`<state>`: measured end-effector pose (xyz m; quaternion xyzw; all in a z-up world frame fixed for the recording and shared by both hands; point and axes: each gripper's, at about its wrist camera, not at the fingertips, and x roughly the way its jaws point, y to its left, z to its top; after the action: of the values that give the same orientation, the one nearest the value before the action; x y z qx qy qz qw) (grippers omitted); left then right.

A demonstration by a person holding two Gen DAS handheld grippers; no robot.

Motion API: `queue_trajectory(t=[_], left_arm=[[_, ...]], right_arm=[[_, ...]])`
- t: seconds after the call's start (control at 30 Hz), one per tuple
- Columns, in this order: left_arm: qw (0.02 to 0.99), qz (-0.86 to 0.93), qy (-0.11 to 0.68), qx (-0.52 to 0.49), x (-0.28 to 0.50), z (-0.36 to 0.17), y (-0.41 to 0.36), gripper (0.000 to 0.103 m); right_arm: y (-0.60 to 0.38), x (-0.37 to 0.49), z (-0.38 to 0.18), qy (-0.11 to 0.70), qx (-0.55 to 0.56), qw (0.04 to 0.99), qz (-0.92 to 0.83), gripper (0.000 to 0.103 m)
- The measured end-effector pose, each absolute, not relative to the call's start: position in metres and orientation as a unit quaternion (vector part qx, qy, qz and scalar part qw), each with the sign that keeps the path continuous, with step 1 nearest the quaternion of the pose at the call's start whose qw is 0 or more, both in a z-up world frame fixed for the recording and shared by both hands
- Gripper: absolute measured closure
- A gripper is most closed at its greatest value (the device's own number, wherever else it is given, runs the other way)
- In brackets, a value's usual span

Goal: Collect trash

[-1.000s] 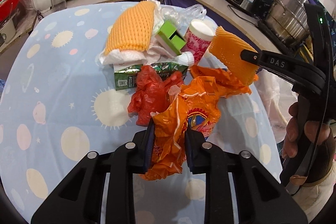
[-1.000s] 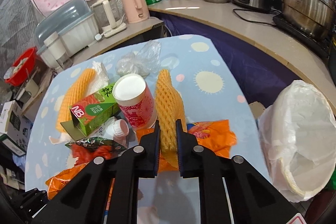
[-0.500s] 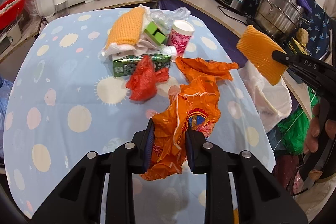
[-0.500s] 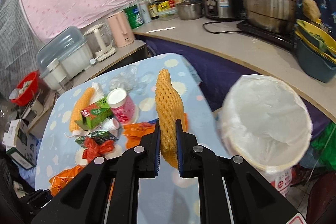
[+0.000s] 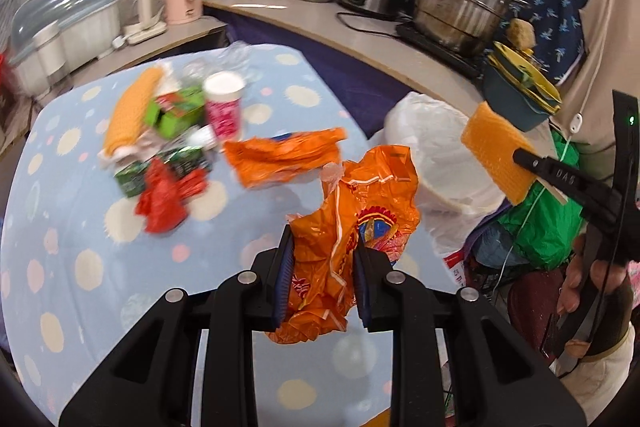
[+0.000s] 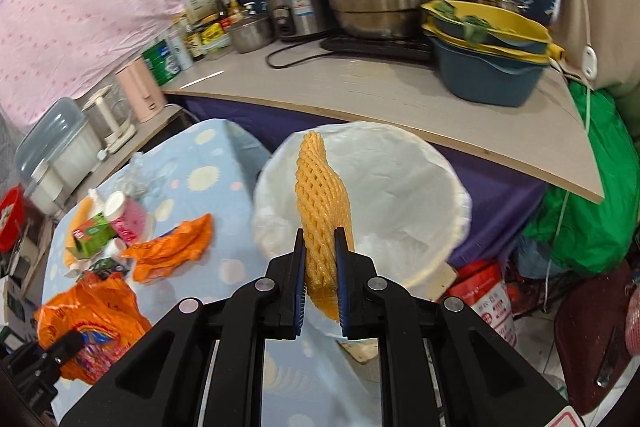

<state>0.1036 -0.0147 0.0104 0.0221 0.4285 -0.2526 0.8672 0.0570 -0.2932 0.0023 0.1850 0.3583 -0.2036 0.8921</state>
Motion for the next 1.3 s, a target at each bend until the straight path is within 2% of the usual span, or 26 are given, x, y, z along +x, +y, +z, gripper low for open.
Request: queue_trajectory(t=[0.3,0.57,0.97,1.07,1.1,1.2,1.3], left_arm=[[0.861,-0.300,0.407,0.052,0.109,0.029,-0.102,0.078],[0.858,-0.311,0.401,0.079,0.129,0.024,-0.173,0.078],[0.843,-0.308,0.433,0.079,0.159,0.001,-0.225,0.077],[0.844,-0.309,0.433,0.075,0.160,-0.001,-0.227,0.072],[0.844,-0.305,0.434,0.074,0.161,-0.002,-0.227,0.063],[0.849,-0.297,0.432,0.069,0.163,-0.003,-0.227,0.048],[0.852,-0.292,0.429,0.066,0.164,-0.002,-0.222,0.043]], right_arm=[[-0.331,0.038,-0.009,0.358,0.207,0.881,-0.228,0.091],[-0.349,0.040,-0.021,0.366,0.218,0.873,-0.238,0.091],[-0.364,0.051,-0.036,0.373,0.237,0.864,-0.242,0.087],[-0.363,0.053,-0.036,0.370,0.235,0.865,-0.244,0.087],[-0.363,0.054,-0.036,0.369,0.235,0.865,-0.244,0.085],[-0.362,0.054,-0.032,0.361,0.235,0.867,-0.250,0.071],[-0.361,0.054,-0.025,0.352,0.234,0.870,-0.252,0.066]])
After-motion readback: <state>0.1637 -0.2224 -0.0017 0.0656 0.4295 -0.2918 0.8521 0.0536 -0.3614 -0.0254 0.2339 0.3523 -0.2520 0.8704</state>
